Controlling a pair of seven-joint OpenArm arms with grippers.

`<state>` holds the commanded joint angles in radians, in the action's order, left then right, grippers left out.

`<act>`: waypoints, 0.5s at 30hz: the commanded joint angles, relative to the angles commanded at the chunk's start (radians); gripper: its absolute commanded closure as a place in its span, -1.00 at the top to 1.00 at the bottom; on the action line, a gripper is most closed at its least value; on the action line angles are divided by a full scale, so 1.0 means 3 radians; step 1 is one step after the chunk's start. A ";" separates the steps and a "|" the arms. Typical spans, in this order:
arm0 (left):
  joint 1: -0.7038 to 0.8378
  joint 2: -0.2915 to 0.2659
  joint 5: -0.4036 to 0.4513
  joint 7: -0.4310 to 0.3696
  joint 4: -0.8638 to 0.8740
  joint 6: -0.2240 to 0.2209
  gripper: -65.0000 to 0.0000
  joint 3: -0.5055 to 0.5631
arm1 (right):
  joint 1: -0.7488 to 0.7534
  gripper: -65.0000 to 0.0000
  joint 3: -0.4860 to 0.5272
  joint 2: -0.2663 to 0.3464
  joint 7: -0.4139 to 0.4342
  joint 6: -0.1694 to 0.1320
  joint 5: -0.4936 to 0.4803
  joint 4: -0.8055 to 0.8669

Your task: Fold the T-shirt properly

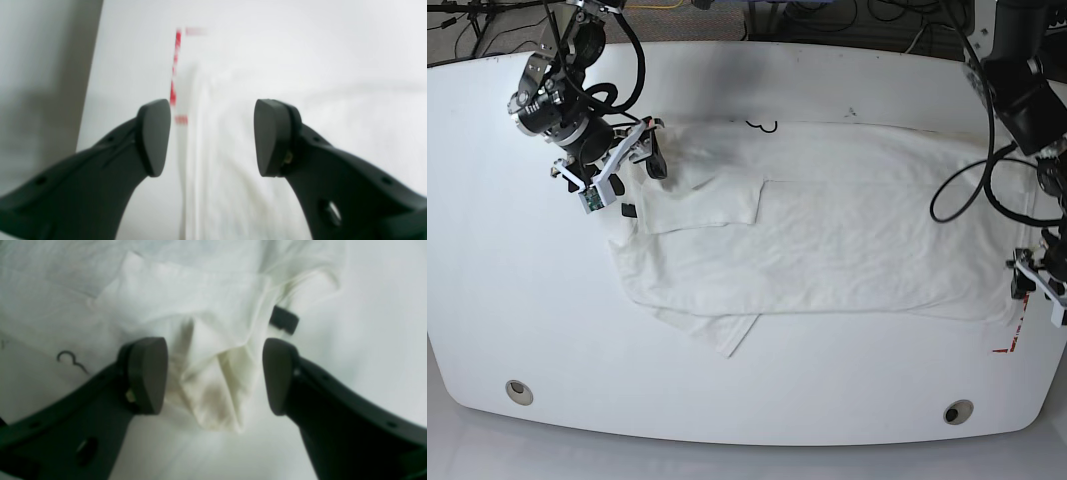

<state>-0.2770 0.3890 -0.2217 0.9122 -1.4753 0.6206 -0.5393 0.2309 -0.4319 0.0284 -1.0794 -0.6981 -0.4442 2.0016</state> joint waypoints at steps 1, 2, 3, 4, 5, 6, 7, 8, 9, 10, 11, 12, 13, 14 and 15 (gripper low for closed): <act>0.0143 0.0000 -0.0092 0.0061 -0.0148 0.0000 0.15 -0.0031 | 0.0036 0.30 0.0000 0.0000 0.0000 0.0000 0.0000 -0.0005; 0.0235 0.0000 -0.0143 0.0097 -0.0235 0.0000 0.15 -0.0056 | 0.0056 0.30 0.0000 0.0000 0.0000 0.0000 0.0000 -0.0005; 0.0419 -0.0010 -0.0240 0.0153 -0.0409 -0.0005 0.15 -0.0123 | 0.0107 0.30 0.0000 0.0000 0.0000 0.0000 0.0000 -0.0005; 0.0522 -0.0015 -0.0292 0.0174 -0.0486 -0.0005 0.15 -0.0153 | 0.0133 0.30 0.0000 0.0000 0.0000 0.0000 0.0000 -0.0010; 0.0650 -0.0020 -0.0348 0.0189 -0.0578 -0.0005 0.15 -0.0184 | 0.0164 0.30 0.0005 0.0000 0.0000 0.0000 0.0000 -0.0015; 0.0752 -0.0046 -0.0394 0.0189 -0.0644 -0.0005 0.15 -0.0194 | 0.0189 0.30 0.0005 0.0000 0.0005 0.0000 0.0000 -0.0015; 0.0834 -0.0077 -0.0419 0.0184 -0.0680 -0.0005 0.15 -0.0194 | 0.0205 0.30 0.0005 0.0000 0.0005 0.0000 0.0000 -0.0020; 0.0921 -0.0102 -0.0435 0.0174 -0.0716 -0.0005 0.15 -0.0199 | 0.0220 0.30 0.0005 0.0000 0.0005 0.0000 0.0000 -0.0020; 0.0992 -0.0123 -0.0440 0.0174 -0.0736 -0.0005 0.15 -0.0205 | 0.0240 0.30 0.0005 0.0000 0.0010 0.0000 0.0000 -0.0026; 0.1043 -0.0138 -0.0440 0.0174 -0.0747 -0.0005 0.15 -0.0205 | 0.0251 0.30 0.0005 0.0000 0.0010 0.0000 0.0005 -0.0036; 0.1110 -0.0148 -0.0440 0.0174 -0.0752 -0.0005 0.15 -0.0210 | 0.0261 0.30 0.0005 0.0010 0.0015 0.0000 0.0010 -0.0061; 0.1151 -0.0148 -0.0440 0.0174 -0.0747 -0.0005 0.15 -0.0215 | 0.0266 0.30 0.0005 0.0015 0.0020 0.0000 0.0020 -0.0082; 0.1202 -0.0153 -0.0440 0.0174 -0.0742 -0.0005 0.15 -0.0235 | 0.0266 0.30 0.0005 0.0020 0.0041 0.0000 0.0056 -0.0107; 0.1253 -0.0153 -0.0435 0.0169 -0.0726 -0.0005 0.15 -0.0266 | 0.0266 0.30 0.0005 0.0020 0.0072 0.0000 0.0107 -0.0128; 0.1284 -0.0159 -0.0435 0.0169 -0.0716 -0.0005 0.15 -0.0286 | 0.0266 0.30 0.0005 0.0020 0.0097 0.0000 0.0143 -0.0138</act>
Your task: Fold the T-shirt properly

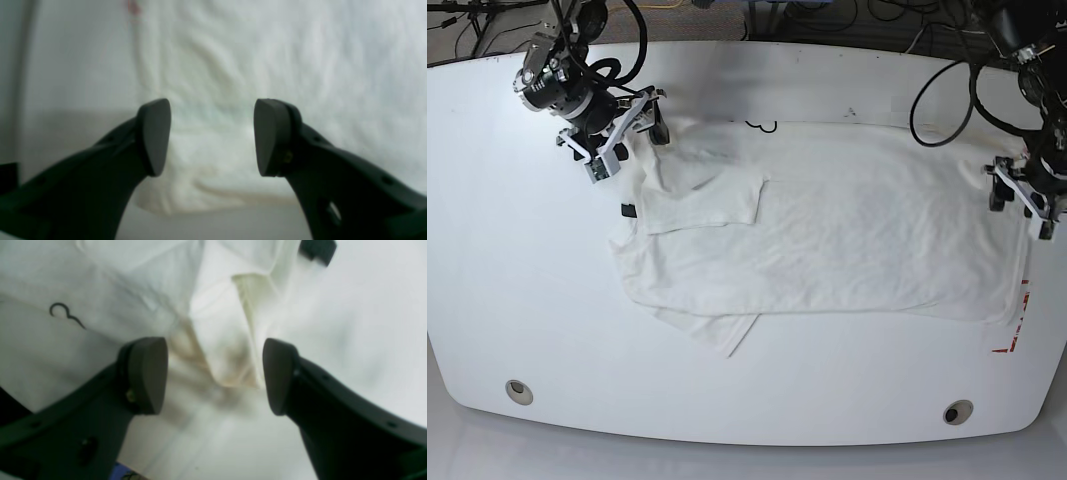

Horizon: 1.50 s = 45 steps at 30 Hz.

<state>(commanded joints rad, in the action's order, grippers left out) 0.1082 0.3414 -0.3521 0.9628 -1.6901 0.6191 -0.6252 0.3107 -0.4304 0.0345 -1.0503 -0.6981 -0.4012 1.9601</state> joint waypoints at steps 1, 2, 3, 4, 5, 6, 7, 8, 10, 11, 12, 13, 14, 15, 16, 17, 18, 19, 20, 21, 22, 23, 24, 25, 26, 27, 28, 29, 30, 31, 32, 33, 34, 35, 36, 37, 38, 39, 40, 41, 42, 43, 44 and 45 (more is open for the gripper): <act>0.0066 0.0000 -0.0015 -0.0031 0.0051 0.0000 0.15 -0.0036 | 0.0000 0.30 0.0005 0.0000 0.0051 0.0000 0.0097 -0.0026; 0.0082 0.0000 -0.0015 -0.0051 0.0072 0.0000 0.15 -0.0046 | -0.0005 0.30 0.0005 0.0000 0.0066 0.0000 0.0133 -0.0036; 0.0113 0.0000 -0.0015 -0.0097 0.0113 0.0000 0.15 -0.0061 | -0.0010 0.30 0.0010 -0.0010 0.0097 0.0000 0.0205 -0.0061; 0.0133 0.0000 -0.0015 -0.0153 0.0153 0.0000 0.15 -0.0072 | -0.0015 0.30 0.0010 -0.0015 0.0118 0.0000 0.0251 -0.0087; 0.0138 0.0000 -0.0015 -0.0184 0.0174 0.0000 0.15 -0.0072 | -0.0015 0.30 0.0010 -0.0015 0.0133 0.0000 0.0271 -0.0102; 0.0148 0.0000 -0.0015 -0.0240 0.0225 0.0000 0.15 -0.0077 | -0.0015 0.30 0.0010 -0.0015 0.0164 0.0000 0.0302 -0.0138; 0.0153 0.0000 -0.0015 -0.0266 0.0256 0.0000 0.15 -0.0077 | -0.0015 0.30 0.0010 -0.0015 0.0184 0.0000 0.0312 -0.0164; 0.0153 0.0000 -0.0005 -0.0302 0.0297 0.0000 0.15 -0.0077 | -0.0015 0.30 0.0010 -0.0015 0.0210 0.0000 0.0327 -0.0199; 0.0153 0.0005 -0.0005 -0.0348 0.0389 0.0000 0.15 -0.0077 | -0.0015 0.30 0.0010 -0.0005 0.0251 0.0000 0.0327 -0.0266; 0.0148 0.0005 -0.0005 -0.0363 0.0450 0.0000 0.15 -0.0077 | -0.0015 0.30 0.0010 0.0000 0.0276 0.0000 0.0327 -0.0302; 0.0138 0.0005 -0.0005 -0.0384 0.0517 0.0000 0.15 -0.0077 | -0.0020 0.30 0.0010 0.0000 0.0307 0.0000 0.0327 -0.0332; 0.0138 0.0010 -0.0005 -0.0404 0.0568 0.0000 0.15 -0.0077 | -0.0020 0.30 0.0010 0.0000 0.0322 0.0000 0.0327 -0.0353; 0.0133 0.0015 -0.0005 -0.0425 0.0629 0.0000 0.15 -0.0077 | -0.0020 0.30 0.0010 0.0005 0.0348 0.0000 0.0327 -0.0378; 0.0133 0.0020 -0.0005 -0.0445 0.0655 0.0000 0.15 -0.0077 | -0.0020 0.30 0.0010 0.0010 0.0363 0.0000 0.0327 -0.0389; 0.0133 0.0020 -0.0005 -0.0465 0.0690 0.0000 0.15 -0.0077 | -0.0020 0.30 0.0010 0.0026 0.0373 0.0000 0.0327 -0.0409; 0.0133 0.0020 -0.0005 -0.0496 0.0711 0.0000 0.15 -0.0077 | -0.0020 0.30 0.0010 0.0036 0.0384 0.0000 0.0322 -0.0419; 0.0138 0.0020 -0.0005 -0.0511 0.0721 0.0000 0.15 -0.0077 | -0.0020 0.30 0.0010 0.0036 0.0384 0.0000 0.0322 -0.0430; 0.0148 0.0020 -0.0005 -0.0552 0.0731 0.0000 0.15 -0.0077 | -0.0020 0.29 0.0015 0.0031 0.0389 0.0000 0.0327 -0.0435; 0.0148 0.0020 0.0000 -0.0568 0.0736 0.0000 0.15 -0.0077 | -0.0020 0.28 0.0015 0.0031 0.0389 0.0000 0.0327 -0.0435; 0.0153 0.0020 0.0000 -0.0573 0.0742 0.0000 0.15 -0.0077 | -0.0031 0.25 0.0015 0.0031 0.0399 0.0000 0.0327 -0.0440; 0.0153 0.0020 0.0000 -0.0583 0.0747 0.0000 0.15 -0.0077 | -0.0041 0.19 0.0015 0.0031 0.0409 0.0000 0.0327 -0.0455; 0.0153 0.0020 0.0005 -0.0583 0.0747 0.0000 0.15 -0.0077 | -0.0046 0.14 0.0015 0.0031 0.0414 0.0000 0.0327 -0.0465; 0.0159 0.0015 0.0005 -0.0588 0.0747 0.0000 0.15 -0.0077 | -0.0061 0.04 0.0015 0.0031 0.0419 0.0000 0.0327 -0.0491; 0.0159 0.0015 0.0005 -0.0588 0.0747 0.0000 0.15 -0.0077 | -0.0061 -0.03 0.0015 0.0036 0.0430 0.0000 0.0327 -0.0506; 0.0159 0.0015 0.0005 -0.0588 0.0752 0.0000 0.15 -0.0077 | -0.0066 -0.16 0.0015 0.0036 0.0435 0.0000 0.0327 -0.0542; 0.0159 0.0020 0.0005 -0.0588 0.0777 0.0000 0.15 -0.0077 | -0.0072 -0.29 0.0015 0.0041 0.0435 0.0000 0.0327 -0.0573; 0.0159 0.0026 0.0005 -0.0588 0.0818 -0.0005 0.15 -0.0077 | -0.0082 -0.41 0.0015 0.0046 0.0435 0.0000 0.0327 -0.0593; 0.0159 0.0031 0.0005 -0.0588 0.0849 -0.0005 0.15 -0.0077 | -0.0107 -0.51 0.0015 0.0046 0.0435 0.0000 0.0327 -0.0609; 0.0153 0.0036 0.0005 -0.0593 0.0910 -0.0005 0.15 -0.0077 | -0.0133 -0.64 0.0015 0.0046 0.0435 0.0000 0.0327 -0.0624; 0.0148 0.0036 0.0005 -0.0593 0.0946 -0.0005 0.15 -0.0077 | -0.0138 -0.72 0.0015 0.0046 0.0435 0.0000 0.0327 -0.0639; 0.0143 0.0061 0.0005 -0.0593 0.1008 -0.0005 0.15 -0.0077 | -0.0148 -0.83 0.0010 0.0046 0.0435 0.0000 0.0327 -0.0644; 0.0138 0.0087 0.0005 -0.0593 0.1043 -0.0005 0.15 -0.0072 | -0.0148 -0.90 0.0010 0.0046 0.0435 0.0000 0.0332 -0.0644; 0.0138 0.0128 0.0005 -0.0593 0.1105 -0.0005 0.15 -0.0056 | -0.0148 -0.97 0.0010 0.0046 0.0435 0.0000 0.0332 -0.0644; 0.0133 0.0138 0.0005 -0.0593 0.1141 -0.0005 0.15 -0.0056 | -0.0148 -0.99 0.0010 0.0046 0.0435 0.0000 0.0332 -0.0639; 0.0133 0.0143 0.0005 -0.0593 0.1171 -0.0005 0.15 -0.0051 | -0.0143 -0.99 0.0010 0.0051 0.0430 0.0000 0.0332 -0.0634; 0.0133 0.0153 0.0005 -0.0593 0.1207 -0.0005 0.15 -0.0051 | -0.0138 -0.98 0.0010 0.0061 0.0430 0.0000 0.0332 -0.0624; 0.0133 0.0153 0.0005 -0.0593 0.1217 -0.0005 0.15 -0.0051 | -0.0138 -0.97 0.0010 0.0082 0.0430 0.0000 0.0332 -0.0624; 0.0133 0.0153 0.0005 -0.0593 0.1233 -0.0005 0.15 -0.0051 | -0.0133 -0.96 0.0010 0.0133 0.0419 0.0000 0.0332 -0.0619; 0.0138 0.0153 0.0005 -0.0593 0.1243 -0.0005 0.15 -0.0051 | -0.0128 -0.96 0.0010 0.0174 0.0409 0.0000 0.0332 -0.0619; 0.0143 0.0153 0.0005 -0.0593 0.1243 -0.0005 0.15 -0.0051 | -0.0123 -0.96 0.0010 0.0199 0.0409 0.0000 0.0332 -0.0619; 0.0148 0.0153 0.0005 -0.0593 0.1243 -0.0005 0.15 -0.0046 | -0.0113 -0.96 0.0010 0.0230 0.0399 0.0000 0.0332 -0.0619; 0.0153 0.0159 0.0005 -0.0593 0.1243 -0.0005 0.15 -0.0031 | -0.0092 -0.96 0.0010 0.0251 0.0389 0.0000 0.0332 -0.0619; 0.0153 0.0164 0.0005 -0.0593 0.1248 -0.0005 0.15 -0.0010 | -0.0072 -0.96 0.0010 0.0276 0.0384 0.0000 0.0332 -0.0619; 0.0153 0.0169 0.0005 -0.0593 0.1258 -0.0005 0.15 0.0010 | -0.0051 -0.96 0.0010 0.0307 0.0384 0.0000 0.0332 -0.0614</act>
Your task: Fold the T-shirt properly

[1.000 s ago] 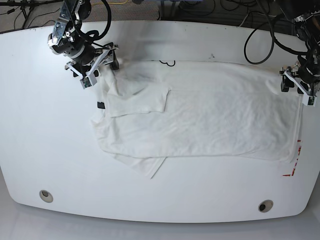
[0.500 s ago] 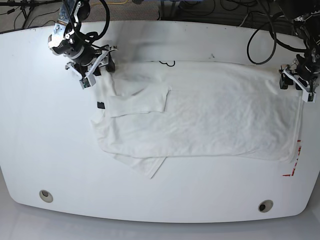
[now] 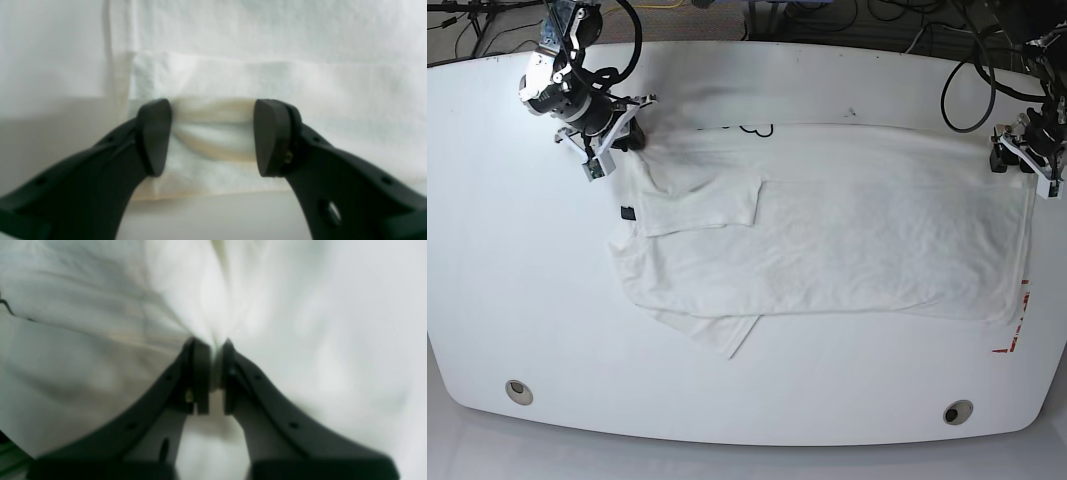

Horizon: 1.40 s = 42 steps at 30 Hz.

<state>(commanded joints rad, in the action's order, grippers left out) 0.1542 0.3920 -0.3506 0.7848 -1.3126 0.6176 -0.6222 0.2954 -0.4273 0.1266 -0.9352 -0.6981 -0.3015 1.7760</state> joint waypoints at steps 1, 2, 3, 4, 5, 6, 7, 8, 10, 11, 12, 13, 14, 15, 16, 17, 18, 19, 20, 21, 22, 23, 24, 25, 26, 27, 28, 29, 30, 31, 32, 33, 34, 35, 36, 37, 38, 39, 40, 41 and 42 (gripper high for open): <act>0.0000 0.0000 0.0000 0.0000 0.0000 0.0000 0.15 0.0015 | 0.0015 -0.96 0.0000 0.0026 -0.0005 0.0000 0.0000 0.0000; 0.0005 0.0000 0.0000 0.0000 0.0000 0.0000 0.15 0.0026 | 0.0031 -0.96 0.0000 0.0066 -0.0015 0.0000 0.0000 0.0015; 0.0005 0.0005 0.0005 0.0000 -0.0005 0.0000 0.15 0.0031 | 0.0046 -0.96 0.0000 0.0092 -0.0031 0.0000 0.0000 0.0020; 0.0005 0.0005 0.0026 0.0000 -0.0015 0.0000 0.15 0.0036 | 0.0056 -0.96 0.0000 0.0133 -0.0041 0.0000 0.0000 0.0026; 0.0005 0.0005 0.0051 0.0000 -0.0020 0.0000 0.15 0.0036 | 0.0077 -0.96 0.0000 0.0169 -0.0051 0.0000 -0.0005 0.0026; 0.0005 0.0005 0.0082 0.0000 -0.0020 0.0000 0.15 0.0036 | 0.0092 -0.96 0.0000 0.0194 -0.0051 0.0000 -0.0005 0.0026; 0.0005 0.0000 0.0148 0.0000 -0.0020 0.0000 0.15 0.0036 | 0.0133 -0.96 0.0000 0.0245 -0.0051 0.0000 -0.0005 0.0031; 0.0000 0.0000 0.0184 0.0000 -0.0020 0.0000 0.15 0.0036 | 0.0153 -0.96 0.0000 0.0271 -0.0051 0.0000 -0.0005 0.0036; 0.0000 -0.0005 0.0230 0.0000 -0.0020 0.0005 0.15 0.0036 | 0.0194 -0.96 0.0000 0.0343 -0.0051 0.0000 -0.0005 0.0046; 0.0000 -0.0005 0.0235 0.0000 -0.0020 0.0005 0.15 0.0041 | 0.0205 -0.96 0.0000 0.0358 -0.0051 0.0000 -0.0010 0.0051; 0.0000 -0.0005 0.0240 0.0000 -0.0020 0.0005 0.15 0.0041 | 0.0225 -0.95 0.0000 0.0399 -0.0051 0.0000 -0.0020 0.0066; 0.0000 -0.0005 0.0240 0.0000 -0.0020 0.0005 0.15 0.0041 | 0.0235 -0.95 0.0000 0.0419 -0.0051 0.0000 -0.0020 0.0082; 0.0000 -0.0005 0.0240 0.0000 -0.0020 0.0005 0.15 0.0041 | 0.0256 -0.91 0.0000 0.0450 -0.0051 0.0000 -0.0020 0.0113; 0.0000 -0.0005 0.0240 0.0000 -0.0020 0.0005 0.15 0.0041 | 0.0281 -0.83 0.0000 0.0476 -0.0051 0.0000 -0.0026 0.0143; 0.0000 -0.0005 0.0240 0.0000 -0.0020 0.0005 0.15 0.0041 | 0.0302 -0.74 0.0000 0.0491 -0.0051 0.0000 -0.0026 0.0169; 0.0000 -0.0005 0.0245 0.0000 -0.0020 0.0005 0.15 0.0041 | 0.0322 -0.62 0.0000 0.0501 -0.0051 0.0000 -0.0026 0.0199; 0.0000 -0.0005 0.0251 0.0000 -0.0020 0.0005 0.15 0.0041 | 0.0343 -0.45 0.0000 0.0517 -0.0056 0.0000 -0.0031 0.0256; 0.0000 -0.0005 0.0251 0.0000 -0.0020 0.0005 0.15 0.0041 | 0.0348 -0.30 0.0000 0.0517 -0.0056 0.0000 -0.0031 0.0297; 0.0000 -0.0005 0.0251 0.0000 -0.0020 0.0005 0.15 0.0041 | 0.0368 -0.11 0.0000 0.0511 -0.0072 0.0000 -0.0031 0.0348; 0.0000 -0.0010 0.0251 0.0000 -0.0020 0.0005 0.15 0.0041 | 0.0389 0.09 -0.0005 0.0511 -0.0087 0.0000 -0.0026 0.0414; 0.0000 -0.0010 0.0251 0.0000 -0.0020 0.0005 0.15 0.0041 | 0.0404 0.22 -0.0005 0.0517 -0.0102 0.0000 -0.0026 0.0455; 0.0000 -0.0010 0.0256 0.0000 -0.0020 0.0005 0.15 0.0041 | 0.0419 0.40 -0.0005 0.0517 -0.0118 0.0000 -0.0026 0.0527; 0.0000 -0.0010 0.0256 0.0000 -0.0020 0.0005 0.15 0.0041 | 0.0430 0.51 -0.0005 0.0517 -0.0128 0.0000 -0.0026 0.0573; 0.0000 -0.0010 0.0256 0.0000 -0.0020 0.0005 0.15 0.0046 | 0.0445 0.68 -0.0005 0.0522 -0.0153 0.0000 -0.0026 0.0650; 0.0000 -0.0015 0.0256 0.0000 -0.0020 0.0005 0.15 0.0046 | 0.0455 0.79 -0.0010 0.0517 -0.0184 0.0000 -0.0031 0.0726; 0.0000 -0.0015 0.0256 0.0000 -0.0020 0.0005 0.15 0.0046 | 0.0455 0.84 -0.0020 0.0506 -0.0199 0.0000 -0.0031 0.0767; 0.0000 -0.0015 0.0256 0.0000 -0.0020 0.0005 0.15 0.0046 | 0.0455 0.88 -0.0026 0.0496 -0.0245 0.0000 -0.0036 0.0844; 0.0000 -0.0015 0.0256 0.0000 -0.0020 0.0005 0.15 0.0046 | 0.0455 0.87 -0.0026 0.0496 -0.0256 0.0000 -0.0041 0.0859; 0.0000 -0.0015 0.0256 0.0005 -0.0020 0.0005 0.15 0.0046 | 0.0440 0.83 -0.0026 0.0491 -0.0286 0.0000 -0.0118 0.0869; 0.0000 -0.0015 0.0256 0.0005 -0.0020 0.0005 0.15 0.0046 | 0.0440 0.80 -0.0026 0.0486 -0.0297 0.0000 -0.0184 0.0869; 0.0000 -0.0015 0.0256 0.0005 -0.0020 0.0005 0.15 0.0046 | 0.0430 0.76 -0.0026 0.0471 -0.0297 0.0000 -0.0286 0.0864; 0.0000 -0.0015 0.0256 0.0005 -0.0020 0.0005 0.15 0.0046 | 0.0409 0.71 -0.0026 0.0455 -0.0297 0.0000 -0.0414 0.0864; 0.0000 -0.0015 0.0256 0.0005 -0.0020 0.0005 0.15 0.0046 | 0.0394 0.67 -0.0026 0.0440 -0.0297 0.0000 -0.0506 0.0864; 0.0005 -0.0015 0.0256 0.0005 -0.0020 0.0005 0.15 0.0046 | 0.0378 0.60 -0.0026 0.0430 -0.0297 0.0000 -0.0696 0.0864; 0.0005 -0.0015 0.0256 0.0005 -0.0020 0.0005 0.15 0.0046 | 0.0368 0.55 -0.0026 0.0430 -0.0297 0.0000 -0.0818 0.0859; 0.0005 -0.0015 0.0256 0.0005 -0.0020 0.0005 0.15 0.0046 | 0.0368 0.49 -0.0026 0.0414 -0.0297 0.0000 -0.0951 0.0859; 0.0005 -0.0015 0.0256 0.0005 -0.0020 0.0005 0.15 0.0046 | 0.0363 0.45 -0.0026 0.0409 -0.0297 0.0000 -0.1069 0.0859; 0.0005 -0.0015 0.0256 0.0005 -0.0020 0.0005 0.15 0.0046 | 0.0363 0.38 -0.0020 0.0404 -0.0297 0.0000 -0.1248 0.0854; 0.0005 -0.0015 0.0256 0.0005 -0.0020 0.0005 0.15 0.0046 | 0.0363 0.33 -0.0010 0.0404 -0.0297 0.0000 -0.1350 0.0854; 0.0005 -0.0015 0.0256 0.0005 -0.0020 0.0005 0.15 0.0046 | 0.0363 0.27 0.0000 0.0404 -0.0297 0.0000 -0.1463 0.0854; 0.0005 -0.0015 0.0256 0.0005 -0.0020 0.0005 0.15 0.0046 | 0.0358 0.21 0.0010 0.0399 -0.0297 0.0000 -0.1591 0.0849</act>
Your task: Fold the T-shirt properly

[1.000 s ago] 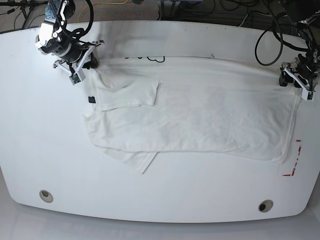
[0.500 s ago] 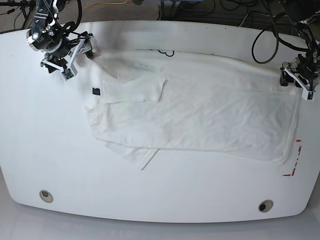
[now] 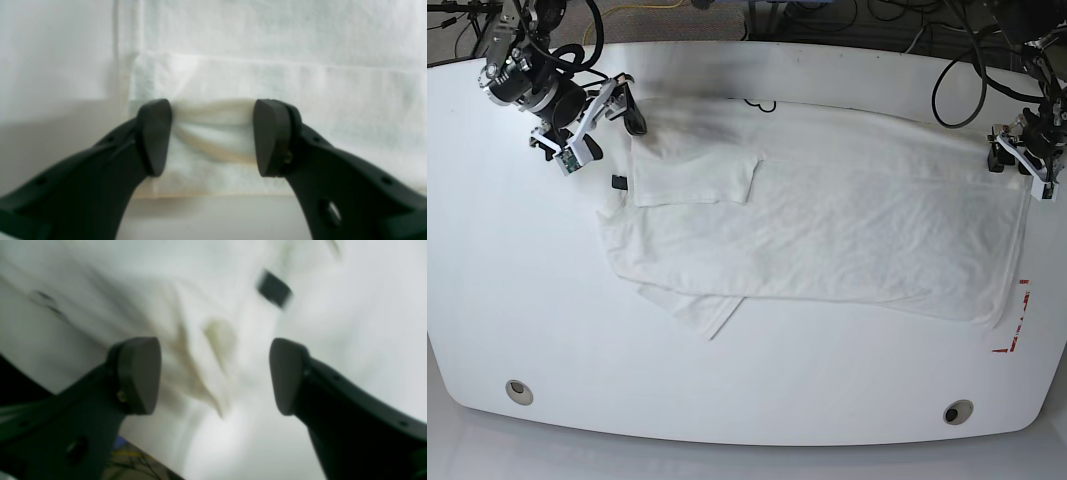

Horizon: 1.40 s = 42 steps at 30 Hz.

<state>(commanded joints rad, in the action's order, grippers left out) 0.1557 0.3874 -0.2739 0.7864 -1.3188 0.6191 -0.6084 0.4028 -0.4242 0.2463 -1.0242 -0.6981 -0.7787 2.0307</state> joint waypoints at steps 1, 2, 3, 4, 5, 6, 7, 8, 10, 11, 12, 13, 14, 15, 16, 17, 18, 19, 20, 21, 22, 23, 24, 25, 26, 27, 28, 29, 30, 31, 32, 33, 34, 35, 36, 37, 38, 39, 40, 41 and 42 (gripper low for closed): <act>0.0000 0.0000 0.0000 0.0000 0.0000 0.0000 0.15 0.0000 | -0.0015 0.17 0.0020 -0.0005 0.0000 0.0000 -0.0072 -0.0005; 0.0000 0.0000 0.0000 0.0000 0.0000 0.0000 0.15 0.0000 | -0.0056 0.08 0.0092 -0.0046 0.0000 0.0000 -0.0205 -0.0036; 0.0000 0.0000 0.0000 0.0000 0.0000 0.0000 0.15 0.0000 | -0.0066 0.06 0.0118 -0.0061 0.0000 0.0000 -0.0230 -0.0051; 0.0000 0.0000 0.0000 0.0000 0.0000 0.0000 0.15 0.0000 | -0.0082 -0.02 0.0179 -0.0082 0.0000 0.0000 -0.0271 -0.0072; 0.0000 0.0000 0.0000 0.0000 0.0000 0.0000 0.15 0.0000 | -0.0087 -0.08 0.0225 -0.0097 0.0000 0.0000 -0.0271 -0.0087; 0.0000 0.0000 0.0000 0.0000 0.0000 0.0000 0.15 0.0000 | -0.0087 -0.13 0.0256 -0.0102 0.0000 0.0000 -0.0266 -0.0092; 0.0000 0.0000 0.0000 0.0000 0.0000 0.0000 0.15 0.0000 | -0.0113 -0.21 0.0307 -0.0123 0.0000 0.0000 -0.0220 -0.0102; 0.0000 0.0000 0.0000 0.0000 0.0000 0.0000 0.15 0.0000 | -0.0123 -0.27 0.0348 -0.0133 0.0000 0.0000 -0.0159 -0.0123; 0.0000 0.0000 0.0000 0.0000 0.0000 0.0000 0.15 0.0000 | -0.0148 -0.37 0.0455 -0.0153 0.0000 0.0000 -0.0010 -0.0179; 0.0000 0.0000 -0.0005 0.0000 0.0000 0.0000 0.15 0.0000 | -0.0159 -0.41 0.0517 -0.0174 0.0000 0.0000 0.0097 -0.0225; 0.0000 0.0000 -0.0005 0.0000 0.0000 0.0000 0.15 0.0000 | -0.0159 -0.44 0.0552 -0.0189 0.0000 0.0000 0.0184 -0.0266; 0.0000 0.0000 -0.0005 0.0000 0.0000 0.0000 0.15 0.0000 | -0.0159 -0.47 0.0598 -0.0210 0.0005 0.0000 0.0327 -0.0317; 0.0000 0.0000 -0.0005 0.0000 0.0000 0.0000 0.15 0.0000 | -0.0159 -0.48 0.0609 -0.0215 0.0010 0.0000 0.0419 -0.0348; 0.0000 0.0000 -0.0005 0.0000 0.0000 0.0000 0.15 0.0000 | -0.0174 -0.49 0.0609 -0.0240 0.0020 0.0000 0.0593 -0.0389; 0.0000 0.0000 -0.0005 0.0000 0.0000 0.0000 0.15 0.0000 | -0.0194 -0.49 0.0609 -0.0256 0.0020 0.0000 0.0690 -0.0409; 0.0000 0.0000 -0.0005 0.0000 0.0000 0.0000 0.15 0.0000 | -0.0220 -0.49 0.0598 -0.0271 0.0041 0.0000 0.0813 -0.0435; 0.0000 0.0000 -0.0005 0.0000 0.0000 0.0000 0.15 0.0000 | -0.0225 -0.49 0.0598 -0.0281 0.0077 0.0000 0.0936 -0.0460; 0.0000 0.0000 -0.0005 0.0000 0.0000 0.0000 0.15 0.0000 | -0.0225 -0.49 0.0598 -0.0286 0.0097 0.0000 0.1008 -0.0476; 0.0000 0.0000 -0.0005 0.0000 0.0000 0.0000 0.15 0.0000 | -0.0225 -0.49 0.0598 -0.0286 0.0159 0.0000 0.1146 -0.0501; 0.0000 0.0000 0.0000 0.0000 0.0000 0.0000 0.15 0.0000 | -0.0225 -0.49 0.0598 -0.0281 0.0194 0.0000 0.1212 -0.0522; 0.0000 0.0000 0.0000 0.0000 0.0000 0.0000 0.15 0.0000 | -0.0225 -0.49 0.0598 -0.0281 0.0240 0.0000 0.1309 -0.0537; 0.0000 0.0005 0.0000 0.0000 0.0010 0.0000 0.15 0.0000 | -0.0230 -0.49 0.0598 -0.0276 0.0286 0.0000 0.1406 -0.0568; -0.0005 0.0005 0.0000 0.0000 0.0010 0.0000 0.15 0.0000 | -0.0235 -0.49 0.0598 -0.0276 0.0317 0.0000 0.1468 -0.0588; -0.0005 0.0005 0.0000 0.0000 0.0010 0.0000 0.15 0.0000 | -0.0245 -0.49 0.0583 -0.0266 0.0348 0.0000 0.1534 -0.0619; -0.0005 0.0005 0.0000 0.0000 0.0005 0.0000 0.15 0.0000 | -0.0245 -0.49 0.0542 -0.0245 0.0363 0.0000 0.1591 -0.0634; -0.0005 0.0005 0.0000 0.0000 0.0000 0.0000 0.15 0.0000 | -0.0245 -0.49 0.0511 -0.0225 0.0363 0.0000 0.1626 -0.0639; -0.0005 0.0005 0.0000 0.0000 0.0000 0.0000 0.15 0.0000 | -0.0245 -0.49 0.0465 -0.0210 0.0363 0.0000 0.1657 -0.0650; -0.0005 0.0005 0.0000 0.0000 0.0000 0.0000 0.15 0.0000 | -0.0251 -0.49 0.0445 -0.0199 0.0363 0.0000 0.1672 -0.0655; -0.0005 0.0005 0.0000 0.0000 0.0005 0.0000 0.15 0.0000 | -0.0251 -0.49 0.0414 -0.0179 0.0363 0.0000 0.1683 -0.0655; -0.0005 0.0005 0.0000 0.0000 0.0010 0.0000 0.15 0.0000 | -0.0251 -0.49 0.0389 -0.0174 0.0363 0.0000 0.1688 -0.0655; -0.0005 0.0005 0.0000 0.0000 0.0010 0.0000 0.15 0.0000 | -0.0251 -0.49 0.0378 -0.0169 0.0363 0.0000 0.1698 -0.0655; -0.0005 0.0005 0.0000 0.0000 0.0005 0.0000 0.15 0.0000 | -0.0251 -0.49 0.0338 -0.0102 0.0363 0.0000 0.1708 -0.0650; -0.0005 0.0005 0.0000 0.0000 0.0000 0.0000 0.15 0.0000 | -0.0251 -0.49 0.0312 -0.0072 0.0363 0.0000 0.1703 -0.0650; -0.0005 0.0005 0.0000 0.0000 0.0000 0.0000 0.15 0.0000 | -0.0251 -0.49 0.0286 -0.0031 0.0363 0.0000 0.1703 -0.0650; -0.0005 0.0005 0.0000 0.0000 0.0000 0.0000 0.15 0.0000 | -0.0251 -0.49 0.0256 -0.0005 0.0363 0.0000 0.1703 -0.0650; -0.0005 0.0005 0.0000 0.0000 0.0000 0.0000 0.15 0.0000 | -0.0251 -0.49 0.0225 0.0015 0.0363 0.0000 0.1703 -0.0650; -0.0005 0.0005 0.0000 0.0000 0.0000 0.0000 0.15 0.0000 | -0.0251 -0.49 0.0164 0.0046 0.0363 0.0000 0.1688 -0.0650; -0.0005 0.0005 0.0000 0.0000 0.0000 0.0000 0.15 0.0000 | -0.0245 -0.49 0.0123 0.0056 0.0363 0.0000 0.1678 -0.0650; -0.0005 0.0005 0.0000 0.0000 0.0000 0.0000 0.15 0.0000 | -0.0240 -0.49 0.0082 0.0061 0.0363 0.0000 0.1678 -0.0644; -0.0005 0.0005 -0.0005 0.0000 0.0000 0.0000 0.15 0.0000 | -0.0240 -0.49 0.0056 0.0061 0.0363 0.0000 0.1678 -0.0644; -0.0005 0.0005 -0.0010 0.0005 0.0000 0.0000 0.15 0.0000 | -0.0235 -0.49 0.0031 0.0066 0.0363 0.0000 0.1678 -0.0639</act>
<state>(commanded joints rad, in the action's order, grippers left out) 0.1542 0.3890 -0.2770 0.7879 -1.3188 0.6191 -0.6084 0.3322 -0.4150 0.2662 -0.9152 -0.6981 -0.2754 1.8389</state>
